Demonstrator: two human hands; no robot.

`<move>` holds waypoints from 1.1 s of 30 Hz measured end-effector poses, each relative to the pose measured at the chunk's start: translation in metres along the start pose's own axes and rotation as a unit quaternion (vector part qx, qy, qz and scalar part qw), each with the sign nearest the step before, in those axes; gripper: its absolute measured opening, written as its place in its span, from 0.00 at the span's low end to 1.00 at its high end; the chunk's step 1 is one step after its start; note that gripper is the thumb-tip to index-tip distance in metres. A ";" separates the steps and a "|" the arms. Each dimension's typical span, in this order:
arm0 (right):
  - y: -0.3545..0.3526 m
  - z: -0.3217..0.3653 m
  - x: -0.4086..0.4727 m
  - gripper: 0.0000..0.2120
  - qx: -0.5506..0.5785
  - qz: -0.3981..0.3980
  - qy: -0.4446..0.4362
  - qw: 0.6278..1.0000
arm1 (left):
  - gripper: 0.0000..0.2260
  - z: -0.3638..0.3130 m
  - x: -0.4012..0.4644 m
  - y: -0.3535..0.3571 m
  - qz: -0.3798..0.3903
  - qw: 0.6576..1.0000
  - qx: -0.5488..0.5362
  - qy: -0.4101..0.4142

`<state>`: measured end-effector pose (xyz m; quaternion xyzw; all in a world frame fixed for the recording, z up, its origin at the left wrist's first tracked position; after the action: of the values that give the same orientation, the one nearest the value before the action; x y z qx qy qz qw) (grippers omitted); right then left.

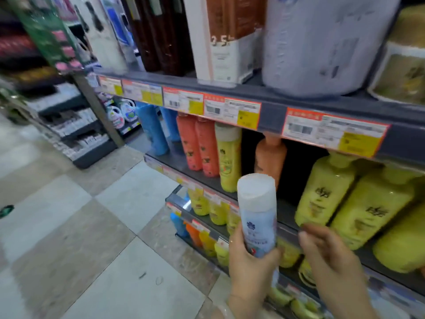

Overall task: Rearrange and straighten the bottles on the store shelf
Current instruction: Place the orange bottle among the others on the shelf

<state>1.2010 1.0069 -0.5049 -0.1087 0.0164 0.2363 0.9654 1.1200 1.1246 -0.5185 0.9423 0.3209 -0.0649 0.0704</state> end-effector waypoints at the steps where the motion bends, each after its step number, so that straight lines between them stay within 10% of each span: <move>1: 0.018 0.012 0.007 0.09 0.014 0.011 -0.025 1.000 | 0.28 -0.005 0.006 -0.012 0.005 1.000 0.005 0.007; 10: 0.094 0.046 0.103 0.39 -0.027 -0.090 -0.039 0.995 | 0.22 -0.031 0.071 -0.085 0.058 0.998 0.028 0.026; 33: 0.066 0.046 0.037 0.27 0.002 -0.197 -0.070 0.978 | 0.23 -0.053 0.118 -0.033 0.131 0.982 0.074 0.117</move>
<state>1.2030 1.0905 -0.4766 -0.0911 -0.0729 0.0490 0.9920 1.1965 1.2294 -0.4895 0.9798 0.1953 0.0320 -0.0298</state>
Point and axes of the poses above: each hand's wrist, its own x-axis towards the middle knuckle, its own y-axis out of the palm, z = x × y, the point moved 2 cm from there along x, towards the middle knuckle, and after that the axes turned 10 degrees about z, right-handed, at the moved point
